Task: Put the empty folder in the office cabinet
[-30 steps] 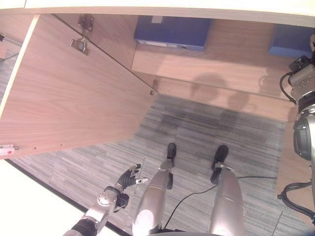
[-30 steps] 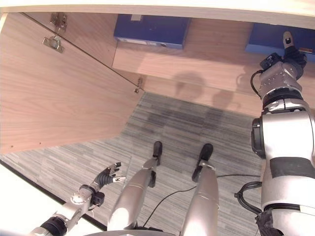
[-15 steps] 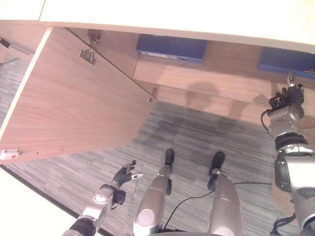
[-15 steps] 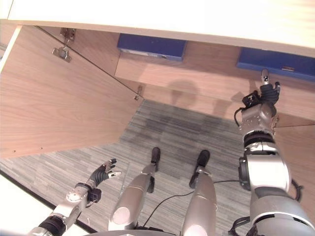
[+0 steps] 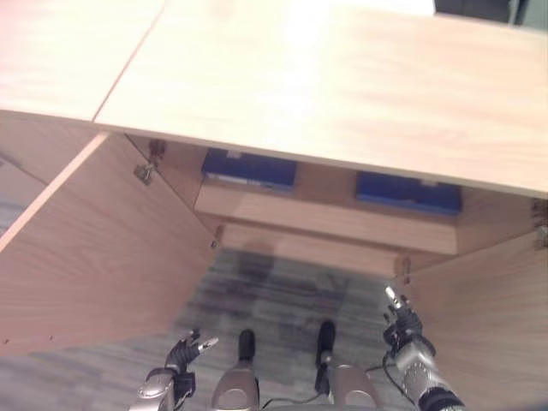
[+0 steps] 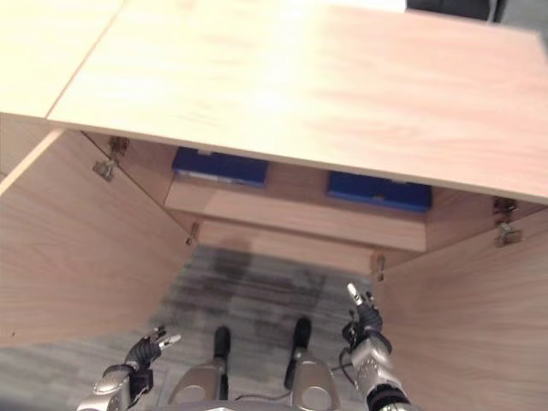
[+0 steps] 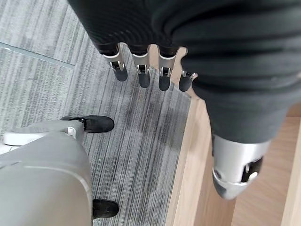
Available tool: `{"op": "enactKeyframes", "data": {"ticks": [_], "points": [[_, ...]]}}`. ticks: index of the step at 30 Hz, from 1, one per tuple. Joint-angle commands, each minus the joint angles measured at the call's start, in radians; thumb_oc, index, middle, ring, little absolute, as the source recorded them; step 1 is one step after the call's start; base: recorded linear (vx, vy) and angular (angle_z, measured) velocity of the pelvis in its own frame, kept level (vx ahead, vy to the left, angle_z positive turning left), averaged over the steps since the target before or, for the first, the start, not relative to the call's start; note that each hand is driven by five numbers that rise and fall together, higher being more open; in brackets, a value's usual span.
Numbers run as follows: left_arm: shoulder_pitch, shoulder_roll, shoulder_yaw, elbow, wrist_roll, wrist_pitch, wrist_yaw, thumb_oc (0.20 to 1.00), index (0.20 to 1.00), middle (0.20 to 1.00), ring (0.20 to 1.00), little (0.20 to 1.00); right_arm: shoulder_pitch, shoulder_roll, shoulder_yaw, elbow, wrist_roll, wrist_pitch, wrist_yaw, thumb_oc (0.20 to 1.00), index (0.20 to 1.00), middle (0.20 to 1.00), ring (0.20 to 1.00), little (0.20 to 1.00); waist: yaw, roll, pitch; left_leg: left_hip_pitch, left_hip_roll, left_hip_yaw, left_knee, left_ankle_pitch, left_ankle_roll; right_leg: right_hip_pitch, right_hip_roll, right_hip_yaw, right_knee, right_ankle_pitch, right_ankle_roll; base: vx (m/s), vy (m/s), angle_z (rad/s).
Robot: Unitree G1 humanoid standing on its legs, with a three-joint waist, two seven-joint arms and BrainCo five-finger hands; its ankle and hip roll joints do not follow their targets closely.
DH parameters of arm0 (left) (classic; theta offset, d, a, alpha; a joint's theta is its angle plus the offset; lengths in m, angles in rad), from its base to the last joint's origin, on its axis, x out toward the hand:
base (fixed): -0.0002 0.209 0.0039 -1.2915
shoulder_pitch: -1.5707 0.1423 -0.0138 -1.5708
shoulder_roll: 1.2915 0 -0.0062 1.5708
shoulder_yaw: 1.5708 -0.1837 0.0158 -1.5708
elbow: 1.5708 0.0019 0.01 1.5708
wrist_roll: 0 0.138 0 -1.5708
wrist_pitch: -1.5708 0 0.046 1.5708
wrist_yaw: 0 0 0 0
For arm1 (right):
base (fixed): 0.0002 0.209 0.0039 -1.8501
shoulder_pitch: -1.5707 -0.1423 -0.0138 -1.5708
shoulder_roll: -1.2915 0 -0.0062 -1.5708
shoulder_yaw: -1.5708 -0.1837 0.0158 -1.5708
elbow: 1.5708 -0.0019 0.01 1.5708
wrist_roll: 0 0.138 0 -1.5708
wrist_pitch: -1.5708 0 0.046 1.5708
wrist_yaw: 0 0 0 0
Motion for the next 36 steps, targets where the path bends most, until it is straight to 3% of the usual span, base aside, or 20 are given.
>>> {"op": "enactKeyframes", "data": {"ticks": [1, 6, 13, 27, 31, 36], "points": [[-0.006, 0.006, 0.012, 0.021, 0.047, -0.017, -0.003, 1.000, 1.000, 1.000, 1.000, 1.000, -0.069, -0.048, 0.023, -0.037, -0.163, 0.011, 0.052, 1.000, 1.000, 1.000, 1.000, 1.000, 0.023, 0.027, 0.001, 0.006, 0.006, -0.026, 0.016, -0.058, -0.037, 0.052, -0.024, 0.012, 0.077, -0.116, 0.092, 0.04, 0.041, -0.16], [-0.006, -0.018, 0.037, 0.097, 0.103, -0.013, 0.016, 1.000, 1.000, 1.000, 1.000, 1.000, -0.023, -0.036, 0.082, 0.003, -0.278, 0.045, 0.084, 1.000, 1.000, 1.000, 1.000, 1.000, 0.022, 0.014, -0.056, 0.072, -0.001, 0.005, 0.003, -0.074, -0.031, 0.121, -0.024, 0.017, 0.028, -0.097, 0.099, 0.02, 0.061, -0.08], [-0.011, -0.030, 0.030, 0.133, 0.179, -0.009, 0.036, 1.000, 1.000, 1.000, 1.000, 1.000, 0.028, -0.030, 0.095, 0.081, -0.362, 0.068, 0.091, 1.000, 1.000, 1.000, 1.000, 1.000, 0.017, 0.009, -0.090, 0.113, -0.013, -0.007, 0.003, -0.087, -0.022, 0.177, -0.036, 0.010, 0.020, -0.103, 0.100, 0.03, 0.043, -0.05], [-0.021, -0.054, 0.003, 0.174, 0.242, 0.003, 0.054, 1.000, 1.000, 1.000, 1.000, 1.000, 0.054, -0.018, 0.089, 0.145, -0.390, 0.084, 0.089, 1.000, 1.000, 1.000, 1.000, 1.000, 0.014, 0.015, -0.103, 0.150, -0.023, -0.030, 0.003, -0.096, -0.011, 0.219, -0.050, 0.013, 0.025, -0.115, 0.098, 0.01, 0.003, 0.05], [-0.034, -0.060, -0.002, 0.169, 0.238, -0.003, 0.080, 1.000, 1.000, 1.000, 1.000, 1.000, 0.041, -0.009, 0.105, 0.139, -0.378, 0.078, 0.081, 1.000, 1.000, 1.000, 1.000, 1.000, 0.039, 0.021, -0.089, 0.140, -0.021, -0.073, 0.003, -0.081, -0.017, 0.234, -0.051, -0.018, 0.023, -0.124, 0.088, 0.00, -0.061, 0.27], [-0.084, -0.077, -0.020, 0.163, 0.188, -0.008, 0.106, 1.000, 1.000, 1.000, 1.000, 1.000, 0.006, -0.016, 0.118, 0.146, -0.374, 0.061, 0.055, 1.000, 1.000, 1.000, 1.000, 1.000, 0.124, 0.041, -0.028, 0.031, -0.024, -0.207, 0.006, -0.011, -0.049, 0.227, -0.050, -0.145, 0.017, -0.139, 0.073, -0.13, -0.097, 0.74]]}}
